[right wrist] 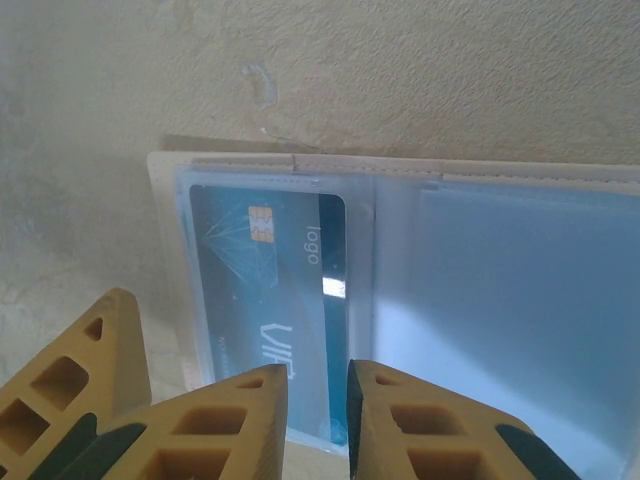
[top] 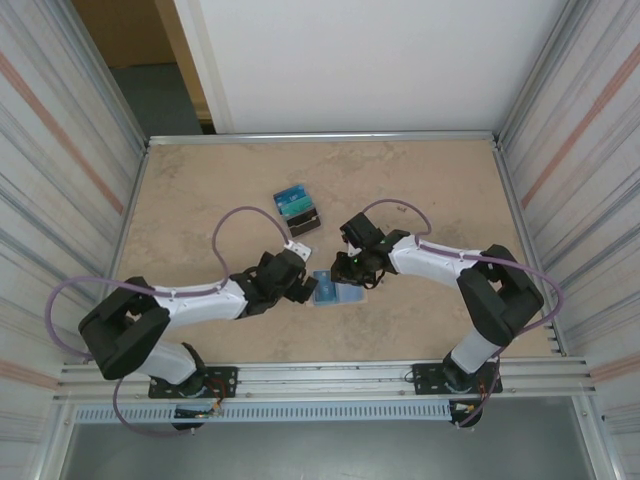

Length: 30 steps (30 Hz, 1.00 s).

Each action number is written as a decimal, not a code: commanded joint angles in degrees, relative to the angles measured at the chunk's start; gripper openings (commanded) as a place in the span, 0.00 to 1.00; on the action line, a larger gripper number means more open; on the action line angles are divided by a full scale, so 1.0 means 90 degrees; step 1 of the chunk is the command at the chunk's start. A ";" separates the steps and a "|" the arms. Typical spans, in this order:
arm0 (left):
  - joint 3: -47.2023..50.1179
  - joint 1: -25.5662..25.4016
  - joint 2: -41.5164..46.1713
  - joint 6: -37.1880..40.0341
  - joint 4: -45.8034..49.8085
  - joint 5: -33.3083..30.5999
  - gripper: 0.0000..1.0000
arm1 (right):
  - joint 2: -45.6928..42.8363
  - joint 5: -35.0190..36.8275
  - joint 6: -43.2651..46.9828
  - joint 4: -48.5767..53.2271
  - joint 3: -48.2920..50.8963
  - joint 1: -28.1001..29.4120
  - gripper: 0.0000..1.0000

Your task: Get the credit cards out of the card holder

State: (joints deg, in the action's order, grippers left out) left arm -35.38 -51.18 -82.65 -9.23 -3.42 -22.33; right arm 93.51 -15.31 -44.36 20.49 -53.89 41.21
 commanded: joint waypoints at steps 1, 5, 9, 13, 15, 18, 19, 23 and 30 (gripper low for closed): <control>-0.0263 -0.0033 -0.0144 -0.0081 -0.0260 0.0004 0.99 | 0.0175 -0.0128 0.0150 -0.0040 -0.0087 -0.0043 0.22; -0.0296 -0.0031 -0.0314 -0.0114 -0.0351 0.0052 0.99 | 0.0278 -0.0170 0.0146 -0.0094 -0.0077 -0.0048 0.18; -0.0331 -0.0028 -0.0481 -0.0117 -0.0372 0.0099 0.99 | 0.0327 -0.0245 0.0151 -0.0151 -0.0057 -0.0079 0.16; -0.0383 -0.0027 -0.0647 -0.0090 -0.0343 0.0098 0.99 | 0.0347 -0.0458 0.0095 -0.0346 0.0037 -0.0160 0.16; -0.0389 -0.0032 -0.0703 -0.0092 -0.0333 0.0111 0.99 | 0.0361 -0.0548 0.0066 -0.0445 0.0096 -0.0206 0.15; -0.0439 -0.0032 -0.0784 -0.0087 -0.0232 0.0125 0.99 | 0.0363 -0.0638 0.0055 -0.0537 0.0153 -0.0248 0.15; -0.0449 -0.0036 -0.0807 -0.0078 -0.0193 0.0122 0.99 | 0.0366 -0.0666 0.0051 -0.0571 0.0167 -0.0257 0.14; -0.0455 -0.0036 -0.0824 -0.0045 -0.0044 0.0062 0.99 | 0.0445 -0.0729 0.0026 -0.0620 0.0212 -0.0298 0.13; -0.0480 -0.0029 -0.0855 -0.0019 0.0164 -0.0046 0.99 | 0.0527 -0.0945 -0.0096 -0.0919 0.0381 -0.0416 0.12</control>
State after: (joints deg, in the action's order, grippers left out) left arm -38.54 -51.18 -89.47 -9.23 -4.51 -21.52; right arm 97.34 -22.22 -44.56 13.32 -51.07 38.09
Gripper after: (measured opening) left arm 0.986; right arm 0.124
